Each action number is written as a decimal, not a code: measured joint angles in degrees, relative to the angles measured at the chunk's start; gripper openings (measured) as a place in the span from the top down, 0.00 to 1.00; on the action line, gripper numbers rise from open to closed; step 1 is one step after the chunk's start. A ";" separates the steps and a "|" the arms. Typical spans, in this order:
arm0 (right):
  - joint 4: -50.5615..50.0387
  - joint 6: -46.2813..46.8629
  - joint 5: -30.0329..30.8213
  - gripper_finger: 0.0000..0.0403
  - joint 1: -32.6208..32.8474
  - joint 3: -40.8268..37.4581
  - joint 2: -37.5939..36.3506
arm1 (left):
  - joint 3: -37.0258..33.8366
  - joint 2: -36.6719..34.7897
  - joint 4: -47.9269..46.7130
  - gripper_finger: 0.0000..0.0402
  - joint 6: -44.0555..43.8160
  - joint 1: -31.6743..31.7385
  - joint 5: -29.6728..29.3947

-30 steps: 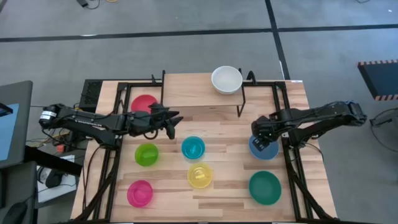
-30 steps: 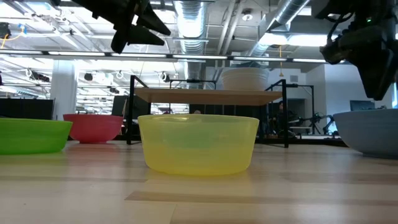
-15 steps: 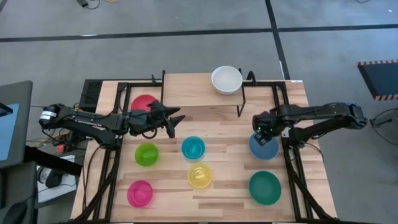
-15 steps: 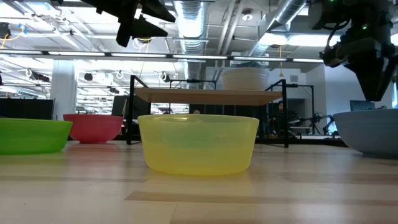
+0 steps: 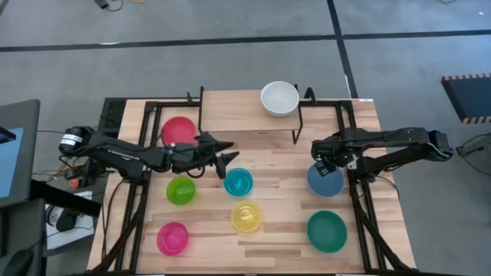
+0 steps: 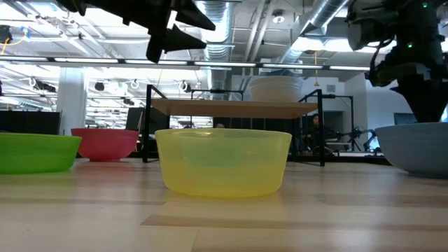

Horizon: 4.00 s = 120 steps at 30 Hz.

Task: Place and stack bowls onto a shelf
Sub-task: Stack the large blue bowl on top of the large white bowl on the shelf

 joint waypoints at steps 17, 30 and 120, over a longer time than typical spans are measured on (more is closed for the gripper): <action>2.19 -0.33 3.29 0.55 -3.53 -0.32 7.13 | 6.35 2.26 -10.17 0.53 1.96 -1.98 -1.50; 9.42 -7.37 0.46 0.68 -3.51 -0.33 16.41 | 6.70 2.26 -13.82 0.53 -1.48 -3.72 -1.42; 13.20 -28.73 14.63 0.43 7.46 52.43 16.81 | 55.99 26.81 -55.26 1.00 22.85 9.82 3.84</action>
